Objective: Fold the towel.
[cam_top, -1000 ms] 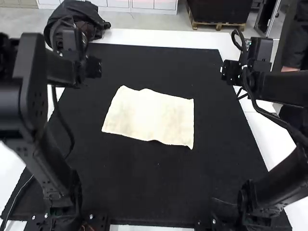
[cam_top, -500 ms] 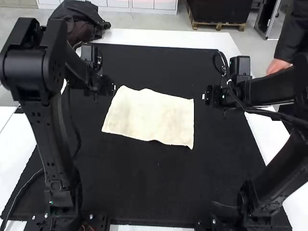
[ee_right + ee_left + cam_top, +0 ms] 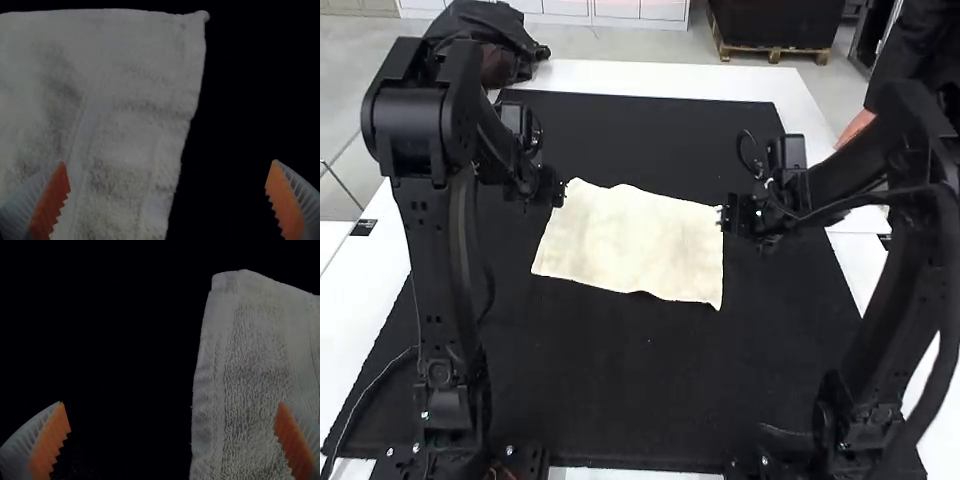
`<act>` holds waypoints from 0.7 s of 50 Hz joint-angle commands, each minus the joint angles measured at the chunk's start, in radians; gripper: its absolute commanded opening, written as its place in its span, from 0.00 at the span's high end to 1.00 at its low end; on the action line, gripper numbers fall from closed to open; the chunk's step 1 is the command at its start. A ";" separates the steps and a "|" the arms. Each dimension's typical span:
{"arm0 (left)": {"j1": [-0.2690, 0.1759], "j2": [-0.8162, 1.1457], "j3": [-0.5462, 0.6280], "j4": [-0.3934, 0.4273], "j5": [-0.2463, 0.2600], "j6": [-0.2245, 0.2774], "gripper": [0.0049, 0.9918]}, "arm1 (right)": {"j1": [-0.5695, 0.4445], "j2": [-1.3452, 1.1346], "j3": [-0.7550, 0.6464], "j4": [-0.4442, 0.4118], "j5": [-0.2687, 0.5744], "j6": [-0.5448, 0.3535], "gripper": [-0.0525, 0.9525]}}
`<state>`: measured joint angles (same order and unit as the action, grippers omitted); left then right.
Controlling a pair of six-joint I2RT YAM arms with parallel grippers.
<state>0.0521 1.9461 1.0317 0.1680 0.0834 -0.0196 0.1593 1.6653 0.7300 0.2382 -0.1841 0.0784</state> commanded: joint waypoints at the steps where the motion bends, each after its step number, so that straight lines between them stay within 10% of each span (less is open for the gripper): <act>1: -0.014 0.019 0.048 0.008 0.029 0.014 0.03 | 0.029 0.030 0.040 0.032 0.002 0.046 0.04; 35: -0.032 0.149 0.156 0.008 0.033 0.035 0.03 | 0.036 0.229 0.152 0.082 0.005 0.044 0.04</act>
<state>0.0250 2.0739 1.1473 0.1707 0.1059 -0.0010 0.1879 1.8748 0.8509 0.3096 -0.1837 0.1131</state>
